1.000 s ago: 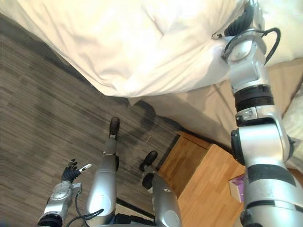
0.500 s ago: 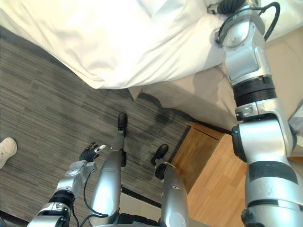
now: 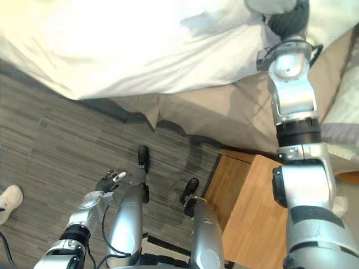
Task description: Tidy the bed and pick cloth on bed and put in laundry
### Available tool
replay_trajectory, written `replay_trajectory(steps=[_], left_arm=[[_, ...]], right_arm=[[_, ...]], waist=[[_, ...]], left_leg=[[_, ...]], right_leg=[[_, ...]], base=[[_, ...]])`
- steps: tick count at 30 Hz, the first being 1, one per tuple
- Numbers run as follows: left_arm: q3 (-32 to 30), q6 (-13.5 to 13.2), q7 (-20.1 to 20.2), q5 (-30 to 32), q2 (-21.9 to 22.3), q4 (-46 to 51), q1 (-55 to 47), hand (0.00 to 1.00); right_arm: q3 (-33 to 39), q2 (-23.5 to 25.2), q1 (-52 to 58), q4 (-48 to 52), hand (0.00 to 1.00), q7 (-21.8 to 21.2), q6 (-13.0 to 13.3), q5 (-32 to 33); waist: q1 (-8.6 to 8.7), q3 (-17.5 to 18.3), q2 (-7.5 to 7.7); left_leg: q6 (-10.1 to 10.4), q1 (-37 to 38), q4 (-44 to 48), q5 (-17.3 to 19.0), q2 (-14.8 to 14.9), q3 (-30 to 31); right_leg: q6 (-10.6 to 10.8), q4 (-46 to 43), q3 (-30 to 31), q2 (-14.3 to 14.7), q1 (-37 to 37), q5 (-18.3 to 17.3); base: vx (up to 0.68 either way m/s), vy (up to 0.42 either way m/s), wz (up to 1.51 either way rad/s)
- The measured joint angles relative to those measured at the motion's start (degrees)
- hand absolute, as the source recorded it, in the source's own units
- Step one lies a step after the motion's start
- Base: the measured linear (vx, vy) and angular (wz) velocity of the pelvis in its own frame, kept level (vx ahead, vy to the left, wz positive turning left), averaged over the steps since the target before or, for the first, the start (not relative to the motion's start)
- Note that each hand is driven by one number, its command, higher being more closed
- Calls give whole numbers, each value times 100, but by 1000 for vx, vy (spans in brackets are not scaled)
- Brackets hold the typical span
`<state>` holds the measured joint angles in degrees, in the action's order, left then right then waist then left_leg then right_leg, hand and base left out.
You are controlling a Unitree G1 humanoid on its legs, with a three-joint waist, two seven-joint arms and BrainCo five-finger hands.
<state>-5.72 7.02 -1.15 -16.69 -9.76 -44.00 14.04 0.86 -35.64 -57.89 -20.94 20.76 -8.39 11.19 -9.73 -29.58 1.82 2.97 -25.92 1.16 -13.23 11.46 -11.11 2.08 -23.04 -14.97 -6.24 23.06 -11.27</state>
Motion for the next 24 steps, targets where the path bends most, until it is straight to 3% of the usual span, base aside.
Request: replay_trajectory(steps=[3,4,7,10,13,16,20,22,24], left_arm=[[23,34,-180,35,198,-2,-122,0],[63,64,-221,37,306,-3,-179,0],[247,117,-331,40,499,-18,-378,0],[457,3,-372,41,525,-140,-679,0],[505,-140,-354,8,479,-330,-981,0],[519,-357,-228,-22,463,-444,-1238,0],[510,-524,-111,-20,484,-690,-1586,0],[503,-547,-48,-11,481,-705,-1809,0],[467,-610,39,-4,499,-707,-1967,0]], right_arm=[[690,414,866,860,100,577,368,-11],[880,647,1231,1151,0,792,523,-94],[979,1208,1990,1511,0,1026,832,-424],[984,1863,2852,1562,0,1236,1238,-774],[983,2431,3518,1564,0,1330,1522,-911],[961,2840,4335,1561,0,1395,1846,-1376],[1000,3247,5710,1322,0,1987,2226,-1608],[1069,3374,6352,1076,0,2246,2331,-1716],[1257,3471,6910,808,0,2404,2359,-1840]], waist=[[166,20,-38],[247,42,-79],[352,97,-181],[419,211,-383],[473,255,-462],[612,358,-501],[893,831,-456],[1053,1081,-433],[1097,1282,-423]], left_leg=[[-47,244,4,58,-42,-249],[-76,347,8,82,-85,-299],[-109,678,6,177,-189,-467],[-136,1057,-5,321,-303,-623],[-134,1449,-127,394,-407,-752],[-123,1813,-332,440,-562,-866],[-182,2241,-484,530,-723,-1046],[-142,2451,-521,613,-756,-1089],[-106,2662,-554,691,-755,-1200]], right_leg=[[33,-49,204,-55,-95,22],[45,-81,278,-98,-159,21],[113,-129,450,-200,-353,-15],[219,-131,617,-311,-661,-80],[290,-114,744,-413,-947,-124],[397,-51,824,-545,-1170,-189],[512,263,939,-641,-1589,-149],[534,427,952,-655,-1830,-151],[559,519,966,-655,-2010,-167]], base=[[21,8,-27],[50,22,-19],[38,19,-25],[27,26,-14],[45,9,-13],[70,17,-8],[155,28,-23],[175,15,-24],[136,-18,-22]])
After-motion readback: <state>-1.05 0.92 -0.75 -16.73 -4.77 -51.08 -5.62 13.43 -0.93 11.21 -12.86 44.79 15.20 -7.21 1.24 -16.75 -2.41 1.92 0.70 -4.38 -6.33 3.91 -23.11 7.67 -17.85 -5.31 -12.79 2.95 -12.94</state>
